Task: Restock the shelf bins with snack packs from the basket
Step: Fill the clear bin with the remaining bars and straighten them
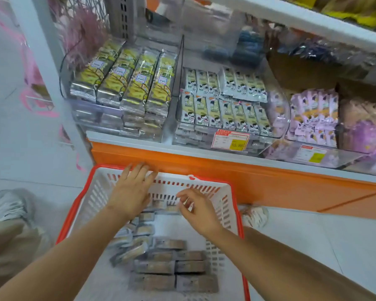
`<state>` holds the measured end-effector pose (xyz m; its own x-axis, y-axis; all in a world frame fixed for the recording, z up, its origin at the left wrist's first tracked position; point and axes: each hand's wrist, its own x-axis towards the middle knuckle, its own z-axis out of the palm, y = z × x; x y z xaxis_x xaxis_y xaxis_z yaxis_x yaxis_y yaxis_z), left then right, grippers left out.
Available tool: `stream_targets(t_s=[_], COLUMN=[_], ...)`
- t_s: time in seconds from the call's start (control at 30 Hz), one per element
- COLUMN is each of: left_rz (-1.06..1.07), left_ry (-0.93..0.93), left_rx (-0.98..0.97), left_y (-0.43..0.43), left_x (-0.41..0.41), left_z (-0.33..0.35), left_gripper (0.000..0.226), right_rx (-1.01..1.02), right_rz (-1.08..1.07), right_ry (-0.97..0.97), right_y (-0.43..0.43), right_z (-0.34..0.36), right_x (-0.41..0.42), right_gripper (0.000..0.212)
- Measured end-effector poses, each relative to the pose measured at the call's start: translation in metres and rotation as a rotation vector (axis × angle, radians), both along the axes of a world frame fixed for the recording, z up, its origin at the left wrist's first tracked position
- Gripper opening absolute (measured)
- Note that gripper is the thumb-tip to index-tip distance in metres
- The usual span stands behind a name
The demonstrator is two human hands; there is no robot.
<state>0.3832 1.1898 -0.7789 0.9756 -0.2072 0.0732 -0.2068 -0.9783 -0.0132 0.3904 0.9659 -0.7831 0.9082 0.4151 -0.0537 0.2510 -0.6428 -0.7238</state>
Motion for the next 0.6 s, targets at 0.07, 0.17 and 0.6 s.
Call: stream_targets(t_s=[0.07,0.17,0.6], left_rz=[0.027,0.031,0.05], left_ry=[0.023,0.011,-0.096], left_rx=[0.017,0.028,-0.091], left_y=[0.006,0.012,0.016], left_x=[-0.001,-0.002,0.006], left_z=[-0.019,-0.041,-0.077], left_gripper=[0.08,0.082,0.069], right_rx=[-0.07,-0.176,-0.509], right_rz=[0.014,0.065,0.108], right_ry=[0.07,0.135,0.42], right_y=[-0.003,-0.007,-0.016], right_z=[-0.028,-0.067,-0.167], right_x=[-0.002,-0.007,-0.017], right_gripper=[0.021,0.025,0.034])
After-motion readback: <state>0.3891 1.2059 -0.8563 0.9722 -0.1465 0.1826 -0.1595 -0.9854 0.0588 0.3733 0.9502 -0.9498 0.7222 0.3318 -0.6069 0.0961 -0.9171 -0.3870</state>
